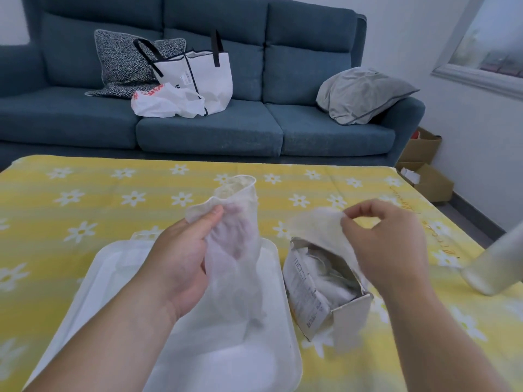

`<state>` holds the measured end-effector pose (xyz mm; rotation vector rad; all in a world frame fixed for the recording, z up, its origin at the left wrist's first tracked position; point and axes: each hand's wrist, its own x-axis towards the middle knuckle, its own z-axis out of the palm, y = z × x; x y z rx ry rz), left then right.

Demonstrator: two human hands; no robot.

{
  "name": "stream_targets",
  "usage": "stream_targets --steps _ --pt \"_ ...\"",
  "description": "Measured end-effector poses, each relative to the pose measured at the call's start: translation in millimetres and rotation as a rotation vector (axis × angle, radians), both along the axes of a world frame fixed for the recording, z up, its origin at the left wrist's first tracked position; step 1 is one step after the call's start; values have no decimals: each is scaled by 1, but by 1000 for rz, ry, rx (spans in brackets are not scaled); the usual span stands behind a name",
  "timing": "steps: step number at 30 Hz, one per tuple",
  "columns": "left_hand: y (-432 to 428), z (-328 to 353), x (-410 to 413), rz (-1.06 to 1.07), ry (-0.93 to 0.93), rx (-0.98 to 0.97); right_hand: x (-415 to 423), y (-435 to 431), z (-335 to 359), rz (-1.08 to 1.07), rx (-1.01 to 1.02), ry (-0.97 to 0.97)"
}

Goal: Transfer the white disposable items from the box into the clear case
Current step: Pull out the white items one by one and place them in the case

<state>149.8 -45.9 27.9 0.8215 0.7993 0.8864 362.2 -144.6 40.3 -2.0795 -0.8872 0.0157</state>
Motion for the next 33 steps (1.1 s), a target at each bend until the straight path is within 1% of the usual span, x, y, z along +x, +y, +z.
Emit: stream_targets --steps 2,3,6,7,8,9,11,13,15,16,18,22,26,30,33 --pt "1 0 -1 8 15 -1 -7 -10 24 70 61 -77" --pt "0 0 -1 11 18 -3 -12 -15 34 111 103 -86" --pt "-2 3 0 -5 26 -4 -18 -24 48 255 203 -62" --pt "-4 4 1 -24 23 -1 -19 -25 49 310 217 -23" --pt "-6 6 2 -47 22 1 -20 -25 49 369 235 61" --pt "-8 7 4 -70 24 7 -21 -25 48 429 265 184" --pt "-11 8 6 -109 44 14 -26 -23 47 516 334 484" --pt "-10 5 8 -130 80 9 -32 -21 50 591 367 732" --pt "-10 1 7 -177 112 -8 -35 -21 53 653 405 902" --pt "-10 0 7 -199 126 -8 -36 -20 53 660 410 947" --pt "-9 -1 4 -248 96 -35 -37 -17 49 626 367 945" --pt "-1 -1 0 -362 -25 -116 -34 -11 36 482 288 869" --pt "6 -1 -8 -423 -152 -180 -29 -10 31 398 232 865" --pt "9 -1 -9 -430 -188 -210 -31 -8 30 485 144 874" --pt "11 -2 -9 -427 -196 -234 -34 -12 37 576 175 839"
